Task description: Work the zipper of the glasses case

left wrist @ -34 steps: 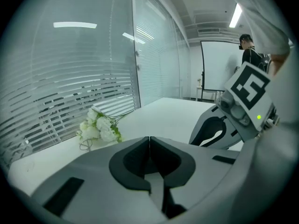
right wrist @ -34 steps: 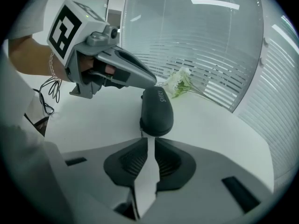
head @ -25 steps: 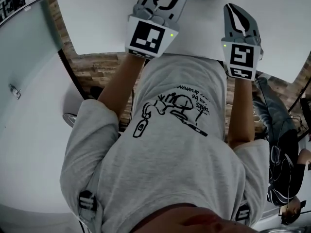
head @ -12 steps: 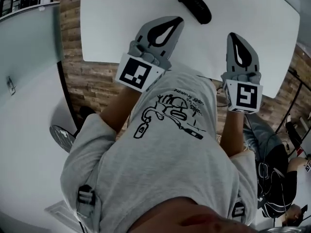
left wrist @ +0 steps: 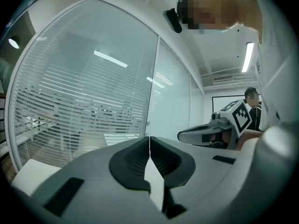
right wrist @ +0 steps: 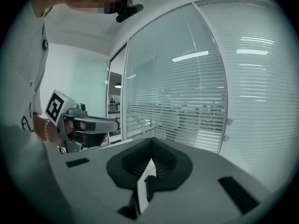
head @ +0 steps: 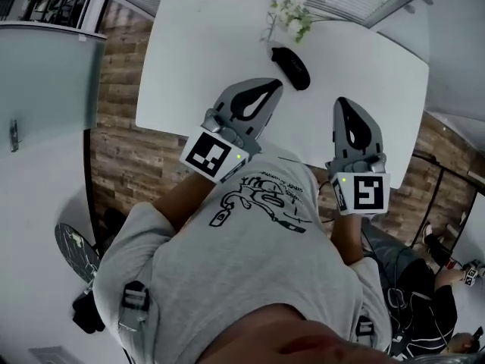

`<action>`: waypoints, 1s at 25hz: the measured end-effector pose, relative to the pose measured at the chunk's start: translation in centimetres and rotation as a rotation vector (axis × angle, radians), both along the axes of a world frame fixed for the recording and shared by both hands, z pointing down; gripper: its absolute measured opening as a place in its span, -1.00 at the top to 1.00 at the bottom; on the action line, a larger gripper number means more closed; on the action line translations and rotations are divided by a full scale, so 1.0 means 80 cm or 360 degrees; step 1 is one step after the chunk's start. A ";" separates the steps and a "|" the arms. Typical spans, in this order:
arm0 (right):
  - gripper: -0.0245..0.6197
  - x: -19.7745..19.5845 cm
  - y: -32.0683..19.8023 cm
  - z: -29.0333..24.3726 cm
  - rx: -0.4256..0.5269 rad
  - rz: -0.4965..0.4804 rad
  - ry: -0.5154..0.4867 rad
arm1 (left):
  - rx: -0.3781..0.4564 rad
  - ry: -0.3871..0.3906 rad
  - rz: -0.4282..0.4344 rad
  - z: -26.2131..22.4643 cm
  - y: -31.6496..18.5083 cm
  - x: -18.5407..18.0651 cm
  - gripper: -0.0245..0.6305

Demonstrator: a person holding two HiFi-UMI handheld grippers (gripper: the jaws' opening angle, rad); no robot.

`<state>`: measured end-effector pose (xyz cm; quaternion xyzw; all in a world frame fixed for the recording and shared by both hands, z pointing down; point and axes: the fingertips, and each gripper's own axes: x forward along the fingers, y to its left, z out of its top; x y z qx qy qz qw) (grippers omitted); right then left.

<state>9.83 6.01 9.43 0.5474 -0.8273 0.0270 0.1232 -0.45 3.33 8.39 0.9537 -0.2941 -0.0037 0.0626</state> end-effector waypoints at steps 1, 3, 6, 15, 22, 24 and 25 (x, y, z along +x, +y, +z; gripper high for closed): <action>0.90 -0.002 0.001 -0.006 0.0016 -0.0012 -0.0001 | 0.0017 0.0013 0.0008 -0.007 0.003 0.001 0.86; 0.90 -0.005 0.006 -0.018 0.0047 -0.0030 -0.0008 | 0.0044 0.0030 0.0019 -0.021 0.009 0.001 0.86; 0.90 -0.011 0.013 -0.039 0.0096 -0.0039 -0.0046 | 0.0067 0.0039 0.0016 -0.036 0.015 -0.006 0.86; 0.90 -0.020 0.025 -0.078 0.0159 -0.0092 -0.0068 | 0.0064 0.0094 -0.0005 -0.062 0.028 -0.016 0.86; 0.91 -0.024 0.022 -0.090 0.0190 -0.0079 -0.0108 | 0.0089 0.0128 0.0013 -0.076 0.028 -0.016 0.86; 0.91 -0.027 0.022 -0.090 0.0188 -0.0080 -0.0116 | 0.0094 0.0131 0.0019 -0.078 0.027 -0.015 0.86; 0.91 -0.029 0.022 -0.089 0.0187 -0.0081 -0.0118 | 0.0094 0.0134 0.0023 -0.078 0.026 -0.014 0.86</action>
